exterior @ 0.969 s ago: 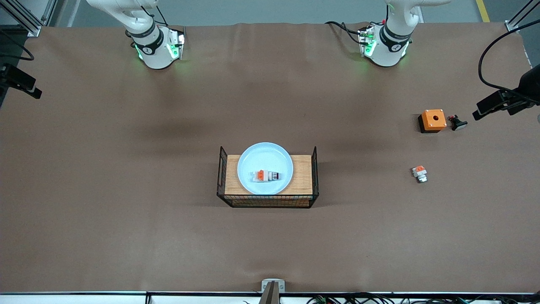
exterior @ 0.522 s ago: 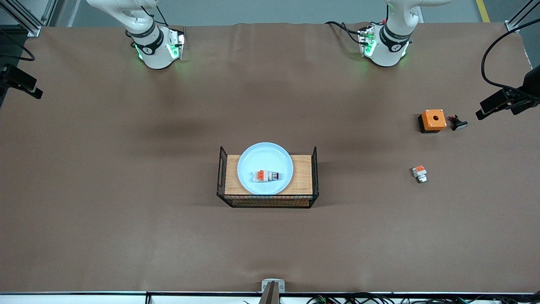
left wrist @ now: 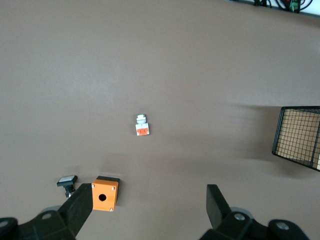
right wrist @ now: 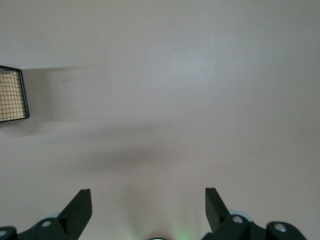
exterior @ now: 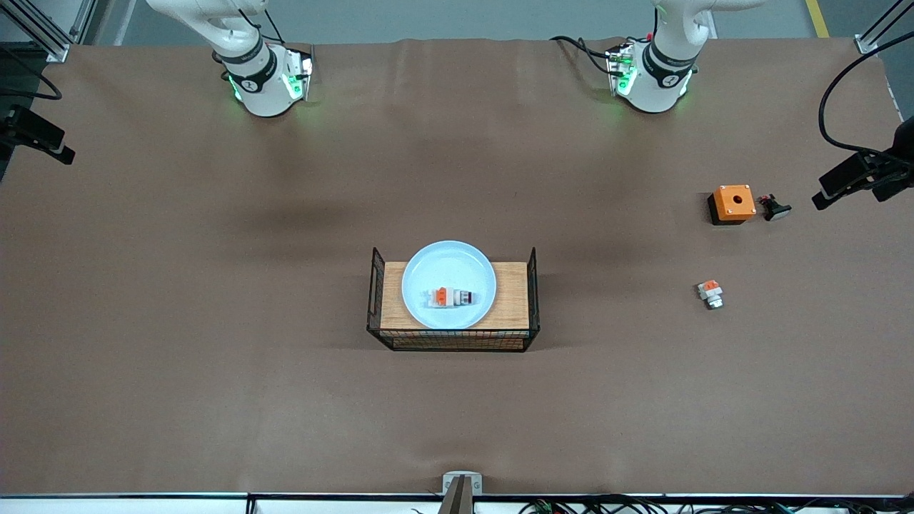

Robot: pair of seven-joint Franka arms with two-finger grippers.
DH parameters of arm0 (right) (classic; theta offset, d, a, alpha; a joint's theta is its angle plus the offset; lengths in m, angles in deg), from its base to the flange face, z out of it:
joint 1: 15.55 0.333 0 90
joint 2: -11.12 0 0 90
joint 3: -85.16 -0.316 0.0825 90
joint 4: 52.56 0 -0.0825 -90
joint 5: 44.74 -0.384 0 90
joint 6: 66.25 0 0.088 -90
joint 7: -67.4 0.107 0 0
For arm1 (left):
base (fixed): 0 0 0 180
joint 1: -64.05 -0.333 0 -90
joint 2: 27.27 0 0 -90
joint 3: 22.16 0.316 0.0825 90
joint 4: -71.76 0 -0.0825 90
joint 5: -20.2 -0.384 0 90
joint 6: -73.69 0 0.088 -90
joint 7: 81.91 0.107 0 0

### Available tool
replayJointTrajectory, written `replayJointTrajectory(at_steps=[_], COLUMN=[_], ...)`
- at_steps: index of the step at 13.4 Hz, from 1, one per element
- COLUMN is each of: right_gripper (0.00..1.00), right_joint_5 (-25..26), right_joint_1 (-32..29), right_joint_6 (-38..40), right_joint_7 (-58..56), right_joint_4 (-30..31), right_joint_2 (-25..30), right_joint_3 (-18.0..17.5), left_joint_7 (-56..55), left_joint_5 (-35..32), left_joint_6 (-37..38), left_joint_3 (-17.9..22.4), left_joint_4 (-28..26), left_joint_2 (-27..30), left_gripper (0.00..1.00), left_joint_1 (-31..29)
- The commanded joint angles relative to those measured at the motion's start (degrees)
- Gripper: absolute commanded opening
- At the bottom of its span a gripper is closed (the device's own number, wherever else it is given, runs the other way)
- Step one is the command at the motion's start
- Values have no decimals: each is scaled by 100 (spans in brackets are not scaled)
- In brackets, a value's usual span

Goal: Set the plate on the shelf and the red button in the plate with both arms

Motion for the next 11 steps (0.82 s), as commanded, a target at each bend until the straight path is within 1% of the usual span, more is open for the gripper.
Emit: replayJointTrajectory(at_steps=[1, 3, 5, 11], right_gripper=[100, 100, 100, 100], right_joint_5=[-63, -63, -63, -80], right_joint_1=[2, 2, 2, 2], right_joint_6=[-117, -117, -91, -21], right_joint_7=[-178, -179, -179, -161], right_joint_4=[175, 175, 175, 192], right_joint_2=[162, 162, 171, 171], right_joint_3=[3, 12, 12, 12], left_joint_7=[100, 56, 3, 47], left_joint_5=[6, 6, -107, -108], left_joint_6=[10, 45, 116, 116], left_joint_3=[32, -3, -205, -223], left_joint_4=[323, 333, 333, 350], left_joint_2=[-62, -44, -53, -44], left_gripper=[100, 100, 100, 100], left_joint_1=[48, 83, 83, 92])
